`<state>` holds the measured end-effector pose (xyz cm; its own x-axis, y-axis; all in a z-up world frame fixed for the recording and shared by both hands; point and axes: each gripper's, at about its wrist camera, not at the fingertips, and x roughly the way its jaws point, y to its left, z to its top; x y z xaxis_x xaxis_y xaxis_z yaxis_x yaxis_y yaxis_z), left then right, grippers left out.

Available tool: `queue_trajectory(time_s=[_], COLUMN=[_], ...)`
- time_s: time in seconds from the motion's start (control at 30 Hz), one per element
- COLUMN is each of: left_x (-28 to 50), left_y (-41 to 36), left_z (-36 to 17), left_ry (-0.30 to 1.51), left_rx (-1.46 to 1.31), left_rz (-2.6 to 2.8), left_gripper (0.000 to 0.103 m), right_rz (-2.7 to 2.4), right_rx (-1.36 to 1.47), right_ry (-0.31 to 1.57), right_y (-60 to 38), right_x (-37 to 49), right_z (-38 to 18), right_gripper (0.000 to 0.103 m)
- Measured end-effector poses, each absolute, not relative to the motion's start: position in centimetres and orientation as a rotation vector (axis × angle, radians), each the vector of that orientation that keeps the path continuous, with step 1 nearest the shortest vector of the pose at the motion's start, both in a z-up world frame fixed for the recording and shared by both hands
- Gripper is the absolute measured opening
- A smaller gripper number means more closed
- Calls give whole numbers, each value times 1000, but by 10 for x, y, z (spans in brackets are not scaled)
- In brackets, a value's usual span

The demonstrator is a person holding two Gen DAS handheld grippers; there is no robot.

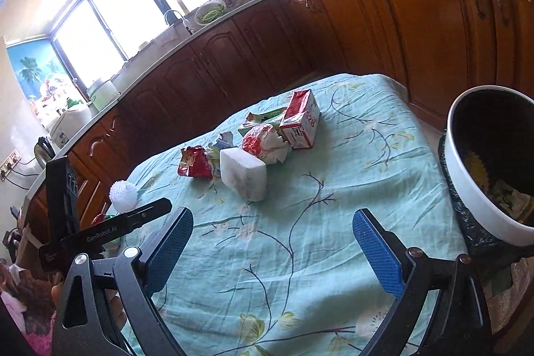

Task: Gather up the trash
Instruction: 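Move both tools back over the table toward the red chip bag, then grasp the red chip bag with the left tool while the right tool grasps the white foam block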

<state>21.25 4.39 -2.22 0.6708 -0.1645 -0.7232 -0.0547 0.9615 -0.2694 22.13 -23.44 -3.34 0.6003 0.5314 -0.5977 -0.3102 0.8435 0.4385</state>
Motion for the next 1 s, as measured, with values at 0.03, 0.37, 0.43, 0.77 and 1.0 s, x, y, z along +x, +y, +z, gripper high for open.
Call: queue_trajectory(time_s=[0.03,0.37,0.43,0.77,1.0], left_x=[214,251,262,306,320], left_y=[48,83,87,92,81], left_z=[-22,-18,-19,-37,-53], left_ry=[836,837,840,881,920], left_rx=[-279,-214,-197,-141,-85], left_rz=[-54,19,24,13,9], left_gripper=[57,57,57,58,19], right_rz=[502,547,563,601,607], right_rx=[303,294,299,265,262], right_ry=[794,872,890,945,966], right_y=[-230,-197,-190,-158,-156], right_x=[225,268,278,310,311], right_z=[-34,-48,-52,-71,-81], right_gripper=[98,97,97,89,32])
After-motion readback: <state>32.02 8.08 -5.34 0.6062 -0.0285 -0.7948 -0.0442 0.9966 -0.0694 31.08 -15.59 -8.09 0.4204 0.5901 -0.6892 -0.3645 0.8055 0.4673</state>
